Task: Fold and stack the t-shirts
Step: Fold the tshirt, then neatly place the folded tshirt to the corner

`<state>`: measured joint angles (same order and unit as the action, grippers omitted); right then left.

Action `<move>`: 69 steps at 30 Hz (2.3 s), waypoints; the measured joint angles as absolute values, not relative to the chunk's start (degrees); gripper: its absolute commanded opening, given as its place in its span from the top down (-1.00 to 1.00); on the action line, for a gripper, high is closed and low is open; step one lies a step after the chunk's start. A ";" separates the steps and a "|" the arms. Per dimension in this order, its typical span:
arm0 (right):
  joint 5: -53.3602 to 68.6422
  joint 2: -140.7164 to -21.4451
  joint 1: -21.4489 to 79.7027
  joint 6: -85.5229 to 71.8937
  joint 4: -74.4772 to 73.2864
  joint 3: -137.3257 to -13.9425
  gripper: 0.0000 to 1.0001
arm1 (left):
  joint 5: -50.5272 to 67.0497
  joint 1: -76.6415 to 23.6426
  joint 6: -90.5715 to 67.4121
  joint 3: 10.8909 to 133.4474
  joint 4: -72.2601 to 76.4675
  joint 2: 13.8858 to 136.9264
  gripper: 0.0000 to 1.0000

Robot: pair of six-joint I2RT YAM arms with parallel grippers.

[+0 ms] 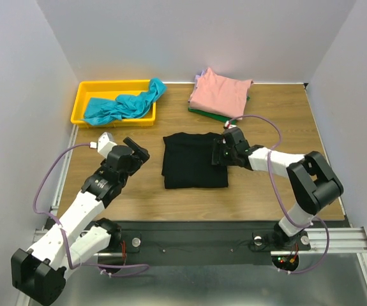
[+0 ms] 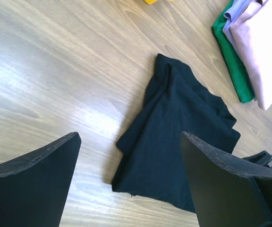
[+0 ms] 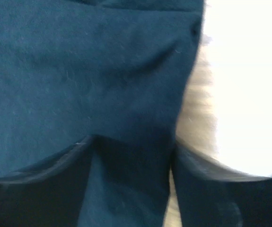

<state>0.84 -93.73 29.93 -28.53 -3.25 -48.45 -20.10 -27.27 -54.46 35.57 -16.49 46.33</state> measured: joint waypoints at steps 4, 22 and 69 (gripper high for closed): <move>-0.84 -98.02 31.44 -28.53 -2.66 -51.94 0.62 | -20.99 -27.27 -55.00 35.35 -17.85 45.65 -0.97; -17.12 -108.49 36.25 -3.01 -5.10 -76.44 0.99 | -29.69 -27.24 -56.51 36.99 -21.54 48.05 -0.97; -17.47 -123.66 15.22 -14.04 -11.03 -114.45 0.92 | -33.47 -26.96 -56.58 40.03 -20.36 49.91 -0.97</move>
<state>-17.47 -123.66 15.22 -14.04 -11.03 -114.45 -33.47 -26.96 -56.58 40.03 -20.36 49.91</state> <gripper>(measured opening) 0.186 0.985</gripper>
